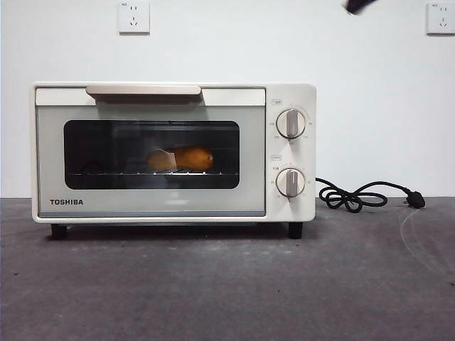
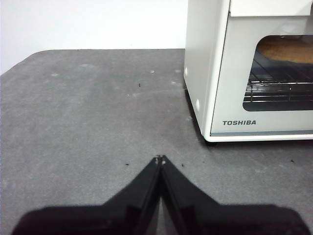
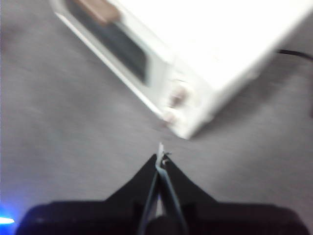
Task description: Take the corn from the table,put the corn in the oven
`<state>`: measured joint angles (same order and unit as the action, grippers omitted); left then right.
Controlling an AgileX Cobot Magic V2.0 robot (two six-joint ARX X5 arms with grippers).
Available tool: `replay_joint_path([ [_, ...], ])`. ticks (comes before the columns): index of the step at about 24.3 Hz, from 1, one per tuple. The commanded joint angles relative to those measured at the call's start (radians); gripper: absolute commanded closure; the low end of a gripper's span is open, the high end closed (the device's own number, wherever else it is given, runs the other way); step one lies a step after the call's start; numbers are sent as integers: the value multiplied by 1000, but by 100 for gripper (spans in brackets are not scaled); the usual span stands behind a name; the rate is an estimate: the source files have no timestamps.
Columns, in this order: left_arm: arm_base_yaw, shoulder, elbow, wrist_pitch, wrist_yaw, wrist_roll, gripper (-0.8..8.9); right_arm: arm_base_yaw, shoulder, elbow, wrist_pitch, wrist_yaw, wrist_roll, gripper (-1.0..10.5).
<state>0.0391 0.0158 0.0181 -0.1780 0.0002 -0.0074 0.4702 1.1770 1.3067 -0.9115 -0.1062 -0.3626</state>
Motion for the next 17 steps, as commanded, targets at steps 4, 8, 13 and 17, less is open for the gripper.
replay_joint_path([
  [4,0,0,-7,10,4,12,817,-2,5,-2,14,179,-77,947],
  [8,0,0,-7,10,4,12,817,-84,4,-8,34,157,-84,947],
  [13,0,0,-7,10,4,12,817,-280,-42,-72,129,-16,25,947],
  [17,0,0,-7,10,4,12,817,-425,-132,-218,279,-27,186,947],
])
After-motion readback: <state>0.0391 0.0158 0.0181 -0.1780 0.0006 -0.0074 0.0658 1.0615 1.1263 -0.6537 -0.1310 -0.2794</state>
